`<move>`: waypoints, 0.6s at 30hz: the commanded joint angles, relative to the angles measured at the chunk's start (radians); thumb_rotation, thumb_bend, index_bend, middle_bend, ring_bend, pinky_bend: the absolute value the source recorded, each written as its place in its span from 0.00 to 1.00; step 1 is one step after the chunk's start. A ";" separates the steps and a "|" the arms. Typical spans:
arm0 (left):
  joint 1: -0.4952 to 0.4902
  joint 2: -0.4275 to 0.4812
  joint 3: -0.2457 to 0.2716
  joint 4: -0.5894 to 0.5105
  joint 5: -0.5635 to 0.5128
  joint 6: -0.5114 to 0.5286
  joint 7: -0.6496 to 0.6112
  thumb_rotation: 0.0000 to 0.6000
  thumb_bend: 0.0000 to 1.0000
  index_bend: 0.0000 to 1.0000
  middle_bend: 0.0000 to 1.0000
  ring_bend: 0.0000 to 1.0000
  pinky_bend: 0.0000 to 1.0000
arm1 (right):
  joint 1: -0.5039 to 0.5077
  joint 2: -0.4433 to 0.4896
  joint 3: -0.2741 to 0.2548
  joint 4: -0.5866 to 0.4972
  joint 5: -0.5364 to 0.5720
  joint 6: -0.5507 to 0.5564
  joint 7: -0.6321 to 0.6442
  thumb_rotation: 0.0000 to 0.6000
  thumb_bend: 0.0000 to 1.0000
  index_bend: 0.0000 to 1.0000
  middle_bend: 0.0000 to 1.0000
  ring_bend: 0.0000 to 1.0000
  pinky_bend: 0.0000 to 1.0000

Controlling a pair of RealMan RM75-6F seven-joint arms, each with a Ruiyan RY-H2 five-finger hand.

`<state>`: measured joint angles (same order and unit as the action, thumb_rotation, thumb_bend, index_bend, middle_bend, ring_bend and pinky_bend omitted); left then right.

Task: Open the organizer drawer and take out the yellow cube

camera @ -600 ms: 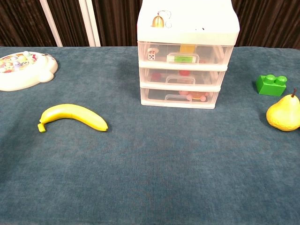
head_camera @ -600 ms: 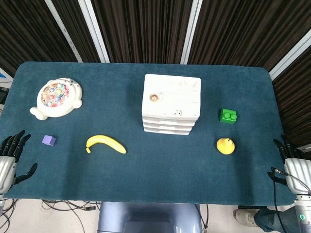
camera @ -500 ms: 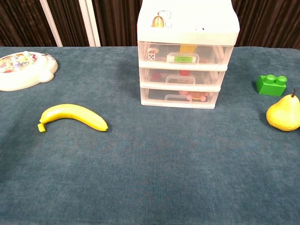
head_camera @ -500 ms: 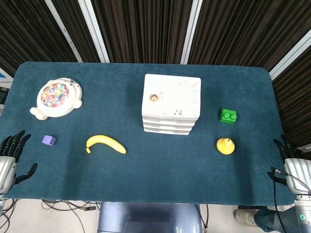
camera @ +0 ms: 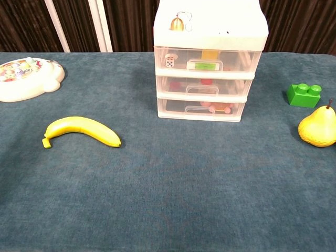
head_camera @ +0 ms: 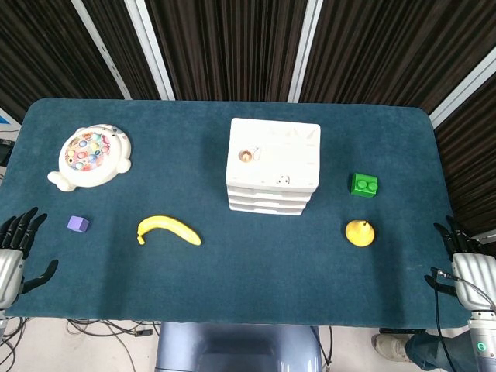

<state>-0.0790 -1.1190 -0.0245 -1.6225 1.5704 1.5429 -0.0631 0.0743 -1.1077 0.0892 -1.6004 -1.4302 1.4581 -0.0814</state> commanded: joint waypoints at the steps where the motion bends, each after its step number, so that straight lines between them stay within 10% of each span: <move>1: 0.001 0.000 0.000 -0.001 0.002 0.002 -0.001 1.00 0.31 0.05 0.00 0.00 0.00 | 0.000 0.001 0.001 0.000 -0.001 0.002 0.000 1.00 0.13 0.12 0.05 0.24 0.26; 18: 0.002 0.001 -0.001 -0.002 -0.001 0.002 -0.002 1.00 0.31 0.05 0.00 0.00 0.00 | 0.002 0.016 -0.011 -0.043 -0.020 -0.019 0.111 1.00 0.13 0.12 0.07 0.26 0.26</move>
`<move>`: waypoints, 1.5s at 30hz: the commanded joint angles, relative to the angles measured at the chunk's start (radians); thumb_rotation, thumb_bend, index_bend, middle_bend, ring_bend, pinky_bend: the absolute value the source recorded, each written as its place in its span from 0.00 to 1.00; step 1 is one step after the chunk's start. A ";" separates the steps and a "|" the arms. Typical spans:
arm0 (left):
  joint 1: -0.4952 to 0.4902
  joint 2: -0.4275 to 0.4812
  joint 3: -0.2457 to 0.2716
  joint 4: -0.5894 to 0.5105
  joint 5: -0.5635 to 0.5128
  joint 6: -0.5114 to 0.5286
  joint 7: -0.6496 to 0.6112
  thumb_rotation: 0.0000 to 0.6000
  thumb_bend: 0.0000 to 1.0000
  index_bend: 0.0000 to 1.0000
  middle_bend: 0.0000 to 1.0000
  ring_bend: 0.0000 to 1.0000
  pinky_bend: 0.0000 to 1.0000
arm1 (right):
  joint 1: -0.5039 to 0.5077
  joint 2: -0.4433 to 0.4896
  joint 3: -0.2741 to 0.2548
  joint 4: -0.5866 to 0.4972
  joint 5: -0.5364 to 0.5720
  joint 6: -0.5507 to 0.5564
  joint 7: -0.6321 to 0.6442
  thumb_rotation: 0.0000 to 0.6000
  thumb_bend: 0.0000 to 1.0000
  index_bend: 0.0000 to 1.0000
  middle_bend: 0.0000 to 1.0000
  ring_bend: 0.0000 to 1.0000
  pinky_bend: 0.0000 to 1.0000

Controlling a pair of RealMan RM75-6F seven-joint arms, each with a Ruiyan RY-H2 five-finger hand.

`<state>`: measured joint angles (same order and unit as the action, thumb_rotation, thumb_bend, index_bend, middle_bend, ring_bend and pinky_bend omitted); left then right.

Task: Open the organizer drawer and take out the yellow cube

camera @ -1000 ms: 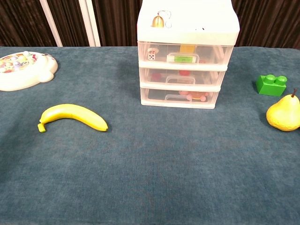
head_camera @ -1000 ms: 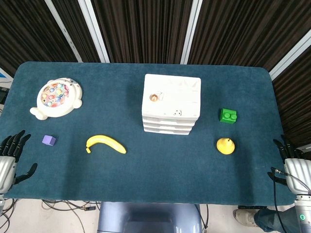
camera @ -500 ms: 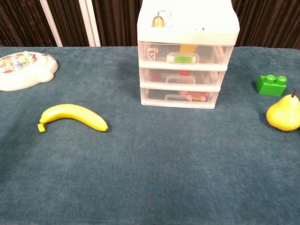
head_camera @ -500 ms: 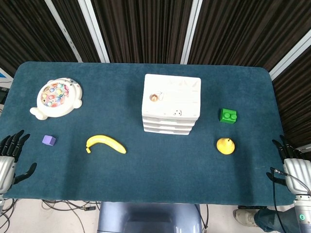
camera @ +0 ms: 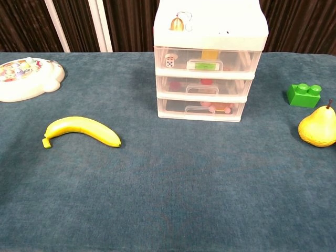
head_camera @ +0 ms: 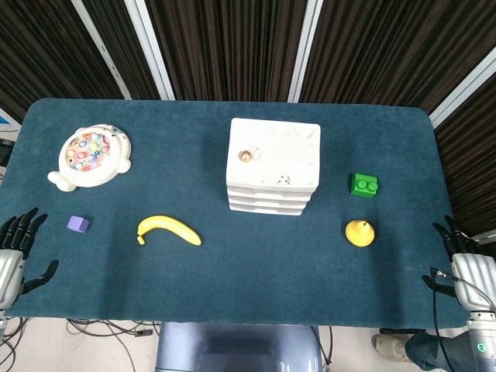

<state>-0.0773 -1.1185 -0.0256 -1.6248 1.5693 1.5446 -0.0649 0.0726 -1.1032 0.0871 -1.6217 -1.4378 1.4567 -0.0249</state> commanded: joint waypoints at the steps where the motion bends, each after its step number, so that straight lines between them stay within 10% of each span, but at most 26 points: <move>1: 0.000 0.000 -0.001 0.000 -0.001 0.000 -0.001 1.00 0.31 0.05 0.00 0.00 0.00 | 0.004 0.016 -0.011 -0.027 -0.018 -0.021 0.072 1.00 0.13 0.12 0.09 0.28 0.27; 8: 0.002 -0.001 -0.005 -0.001 -0.008 0.003 -0.006 1.00 0.31 0.05 0.00 0.00 0.00 | 0.021 0.047 -0.036 -0.132 -0.041 -0.092 0.274 1.00 0.18 0.10 0.55 0.72 0.88; 20: 0.002 -0.002 -0.007 -0.002 -0.012 0.000 -0.002 1.00 0.31 0.05 0.00 0.00 0.00 | 0.244 0.022 -0.055 -0.144 -0.122 -0.452 0.816 1.00 0.28 0.04 0.69 0.85 0.98; 45: 0.001 -0.001 -0.009 -0.001 -0.023 -0.009 -0.001 1.00 0.31 0.05 0.00 0.00 0.00 | 0.388 -0.271 0.091 -0.094 0.126 -0.526 0.738 1.00 0.34 0.00 0.78 0.87 0.99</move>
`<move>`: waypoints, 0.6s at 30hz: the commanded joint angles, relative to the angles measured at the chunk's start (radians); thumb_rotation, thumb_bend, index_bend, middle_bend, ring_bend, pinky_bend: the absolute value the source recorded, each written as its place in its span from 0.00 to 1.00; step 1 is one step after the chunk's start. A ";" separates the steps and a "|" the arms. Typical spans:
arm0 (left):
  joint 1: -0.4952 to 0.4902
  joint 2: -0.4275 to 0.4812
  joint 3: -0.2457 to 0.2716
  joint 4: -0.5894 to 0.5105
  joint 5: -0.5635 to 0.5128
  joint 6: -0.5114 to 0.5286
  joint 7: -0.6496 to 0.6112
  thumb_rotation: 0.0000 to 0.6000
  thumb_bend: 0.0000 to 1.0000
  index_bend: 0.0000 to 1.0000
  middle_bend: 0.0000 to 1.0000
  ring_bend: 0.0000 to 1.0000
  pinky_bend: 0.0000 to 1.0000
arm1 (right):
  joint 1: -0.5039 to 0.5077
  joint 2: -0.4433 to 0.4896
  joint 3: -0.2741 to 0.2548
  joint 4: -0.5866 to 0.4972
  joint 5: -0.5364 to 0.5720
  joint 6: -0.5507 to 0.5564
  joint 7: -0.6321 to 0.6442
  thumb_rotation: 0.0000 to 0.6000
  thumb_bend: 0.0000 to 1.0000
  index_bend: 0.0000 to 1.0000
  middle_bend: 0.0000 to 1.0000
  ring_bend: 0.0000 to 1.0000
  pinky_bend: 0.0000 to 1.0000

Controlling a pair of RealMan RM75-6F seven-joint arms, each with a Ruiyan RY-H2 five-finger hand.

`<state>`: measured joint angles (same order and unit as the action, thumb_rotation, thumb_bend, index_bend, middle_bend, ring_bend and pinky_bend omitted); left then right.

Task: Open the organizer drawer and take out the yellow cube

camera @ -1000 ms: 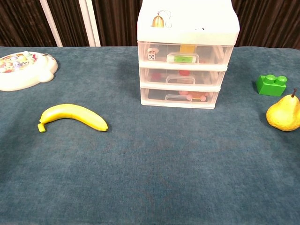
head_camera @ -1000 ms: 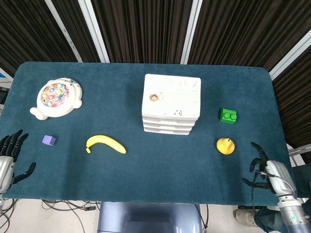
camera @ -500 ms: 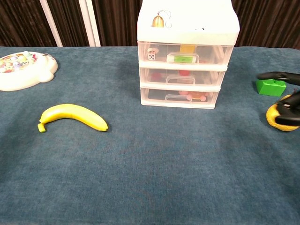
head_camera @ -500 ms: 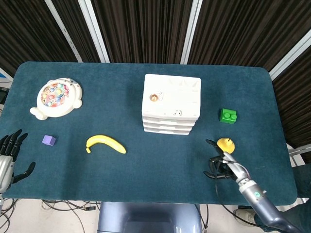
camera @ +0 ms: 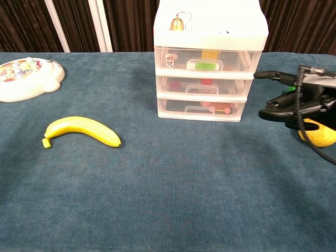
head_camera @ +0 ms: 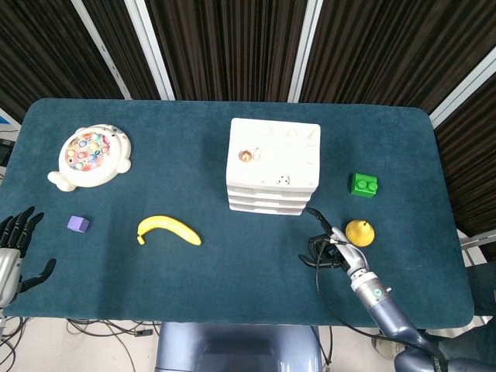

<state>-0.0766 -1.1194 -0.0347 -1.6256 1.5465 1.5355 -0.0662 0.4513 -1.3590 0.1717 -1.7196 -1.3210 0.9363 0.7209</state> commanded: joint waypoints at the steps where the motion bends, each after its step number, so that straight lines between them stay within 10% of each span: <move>1: 0.000 0.000 0.000 -0.001 -0.001 0.000 0.000 1.00 0.31 0.05 0.00 0.00 0.00 | 0.015 -0.026 0.012 0.007 0.015 -0.007 -0.014 1.00 0.34 0.00 0.78 0.87 0.99; 18: 0.000 0.003 -0.003 -0.005 -0.013 -0.007 0.002 1.00 0.31 0.04 0.00 0.00 0.00 | 0.079 -0.143 0.084 0.040 0.121 -0.027 -0.076 1.00 0.34 0.00 0.78 0.87 0.99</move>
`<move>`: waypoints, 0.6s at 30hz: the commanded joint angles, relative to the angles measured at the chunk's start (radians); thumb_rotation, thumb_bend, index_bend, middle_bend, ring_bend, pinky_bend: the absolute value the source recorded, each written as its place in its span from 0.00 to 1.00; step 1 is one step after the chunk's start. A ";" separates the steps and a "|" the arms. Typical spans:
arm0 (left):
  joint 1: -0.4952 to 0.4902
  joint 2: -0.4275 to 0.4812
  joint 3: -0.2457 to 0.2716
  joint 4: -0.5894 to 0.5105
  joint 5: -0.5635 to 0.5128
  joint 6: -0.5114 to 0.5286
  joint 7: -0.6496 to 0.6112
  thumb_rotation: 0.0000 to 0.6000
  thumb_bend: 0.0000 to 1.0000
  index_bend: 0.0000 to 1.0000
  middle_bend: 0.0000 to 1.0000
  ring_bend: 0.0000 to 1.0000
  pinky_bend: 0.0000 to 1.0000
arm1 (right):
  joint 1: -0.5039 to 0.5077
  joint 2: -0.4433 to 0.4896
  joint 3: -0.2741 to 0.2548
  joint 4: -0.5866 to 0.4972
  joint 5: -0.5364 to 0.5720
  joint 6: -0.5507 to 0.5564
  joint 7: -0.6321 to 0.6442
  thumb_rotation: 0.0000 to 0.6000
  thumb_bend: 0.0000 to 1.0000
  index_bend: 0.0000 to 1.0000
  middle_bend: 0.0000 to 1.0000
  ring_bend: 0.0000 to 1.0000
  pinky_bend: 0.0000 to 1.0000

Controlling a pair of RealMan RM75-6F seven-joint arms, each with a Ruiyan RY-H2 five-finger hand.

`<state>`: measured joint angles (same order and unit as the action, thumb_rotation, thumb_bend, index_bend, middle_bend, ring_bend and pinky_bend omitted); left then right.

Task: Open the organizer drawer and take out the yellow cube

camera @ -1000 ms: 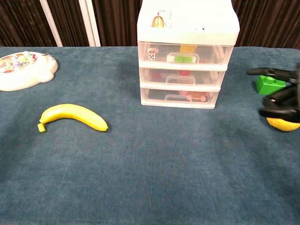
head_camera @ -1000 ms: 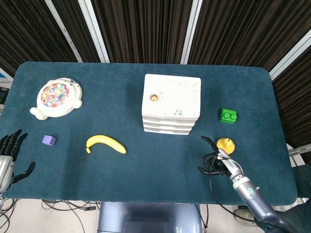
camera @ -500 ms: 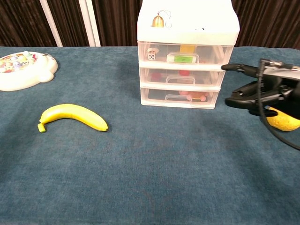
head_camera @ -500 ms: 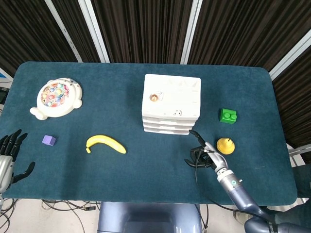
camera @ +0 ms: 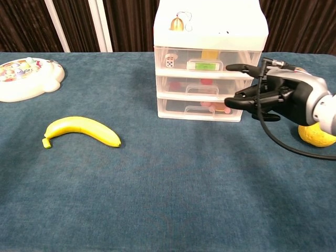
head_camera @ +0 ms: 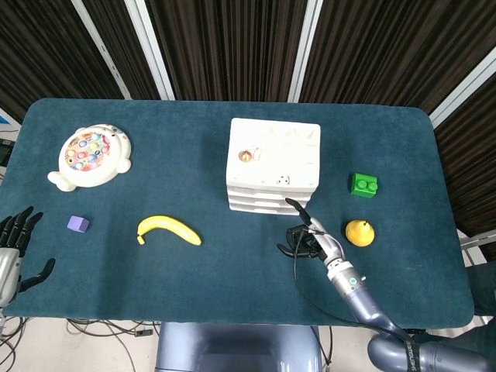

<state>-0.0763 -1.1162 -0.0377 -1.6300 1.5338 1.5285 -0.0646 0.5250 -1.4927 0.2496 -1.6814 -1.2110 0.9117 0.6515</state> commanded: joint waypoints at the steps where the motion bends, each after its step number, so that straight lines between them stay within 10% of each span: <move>1: 0.000 0.000 0.000 0.000 0.000 0.000 0.000 1.00 0.31 0.04 0.00 0.00 0.00 | 0.008 -0.016 0.007 0.002 0.017 -0.004 -0.012 1.00 0.34 0.00 0.78 0.87 0.99; 18: 0.001 0.001 -0.002 0.003 -0.002 -0.001 -0.005 1.00 0.31 0.04 0.00 0.00 0.00 | 0.050 -0.102 0.043 0.036 0.074 -0.023 -0.061 1.00 0.35 0.00 0.78 0.87 0.99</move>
<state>-0.0757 -1.1152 -0.0393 -1.6269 1.5316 1.5275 -0.0701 0.5724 -1.5913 0.2895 -1.6476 -1.1397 0.8898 0.5931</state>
